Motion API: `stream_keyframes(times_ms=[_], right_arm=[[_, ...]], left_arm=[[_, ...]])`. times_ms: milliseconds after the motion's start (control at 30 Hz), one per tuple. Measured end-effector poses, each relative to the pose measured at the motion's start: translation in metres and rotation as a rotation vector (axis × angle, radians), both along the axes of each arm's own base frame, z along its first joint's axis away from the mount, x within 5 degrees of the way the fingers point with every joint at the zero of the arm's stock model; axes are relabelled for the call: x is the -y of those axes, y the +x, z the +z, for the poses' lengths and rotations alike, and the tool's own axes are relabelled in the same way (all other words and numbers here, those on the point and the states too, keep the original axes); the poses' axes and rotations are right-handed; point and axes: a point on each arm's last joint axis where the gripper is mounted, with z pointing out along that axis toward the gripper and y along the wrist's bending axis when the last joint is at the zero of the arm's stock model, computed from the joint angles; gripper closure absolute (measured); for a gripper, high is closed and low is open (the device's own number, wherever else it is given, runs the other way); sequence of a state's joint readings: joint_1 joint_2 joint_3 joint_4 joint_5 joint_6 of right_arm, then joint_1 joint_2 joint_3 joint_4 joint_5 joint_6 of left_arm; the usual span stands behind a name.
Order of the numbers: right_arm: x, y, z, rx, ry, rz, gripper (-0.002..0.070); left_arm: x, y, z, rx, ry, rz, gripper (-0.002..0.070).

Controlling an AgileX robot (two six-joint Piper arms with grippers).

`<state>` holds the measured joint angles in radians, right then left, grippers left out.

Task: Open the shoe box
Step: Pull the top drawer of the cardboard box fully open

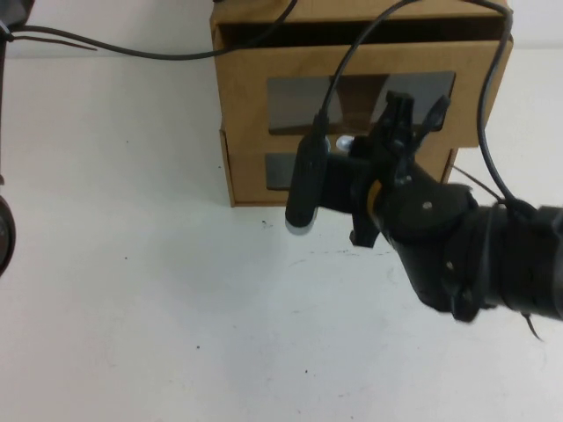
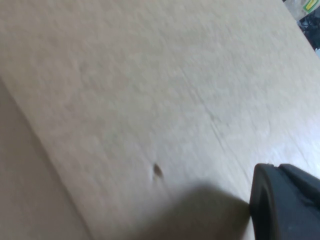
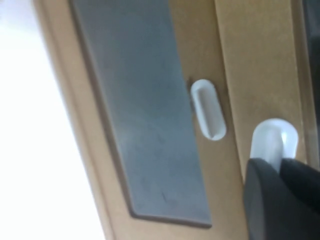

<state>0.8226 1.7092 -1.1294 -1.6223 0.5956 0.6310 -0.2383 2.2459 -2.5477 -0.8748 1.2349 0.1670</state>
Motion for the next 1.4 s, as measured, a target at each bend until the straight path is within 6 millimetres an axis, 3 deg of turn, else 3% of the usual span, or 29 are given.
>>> stream_keyframes(times_ms=[400, 500, 667, 800, 967, 1100, 1200, 1400], right_arm=[[-0.011, -0.089, 0.008, -0.048, 0.043, 0.02, 0.0675], [-0.01, -0.101, 0.012, -0.049, 0.054, 0.02, 0.0675], [-0.009, -0.103, 0.015, -0.034, 0.049, 0.01, 0.0675], [-0.008, -0.103, 0.017, -0.027, 0.05, 0.009, 0.0676], [-0.007, -0.103, 0.017, -0.026, 0.051, 0.0, 0.0676], [-0.007, -0.103, 0.017, -0.029, 0.052, -0.009, 0.0676], [-0.007, -0.103, 0.017, -0.029, 0.052, -0.009, 0.0676], [-0.007, -0.103, 0.017, -0.028, 0.053, -0.011, 0.0676]], left_arm=[[0.001, -0.001, 0.0, -0.014, -0.01, -0.007, 0.068], [0.001, -0.001, 0.001, -0.015, -0.014, -0.008, 0.068], [0.001, -0.002, 0.003, -0.007, -0.031, -0.013, 0.068], [-0.002, -0.01, 0.016, 0.025, -0.024, -0.019, 0.068], [-0.006, -0.038, 0.057, 0.117, -0.034, -0.027, 0.068], [0.013, -0.059, 0.072, 0.155, -0.032, -0.074, 0.068], [0.035, -0.067, 0.063, 0.14, 0.029, -0.097, 0.068], [0.071, -0.073, 0.026, 0.05, 0.107, -0.188, 0.068]])
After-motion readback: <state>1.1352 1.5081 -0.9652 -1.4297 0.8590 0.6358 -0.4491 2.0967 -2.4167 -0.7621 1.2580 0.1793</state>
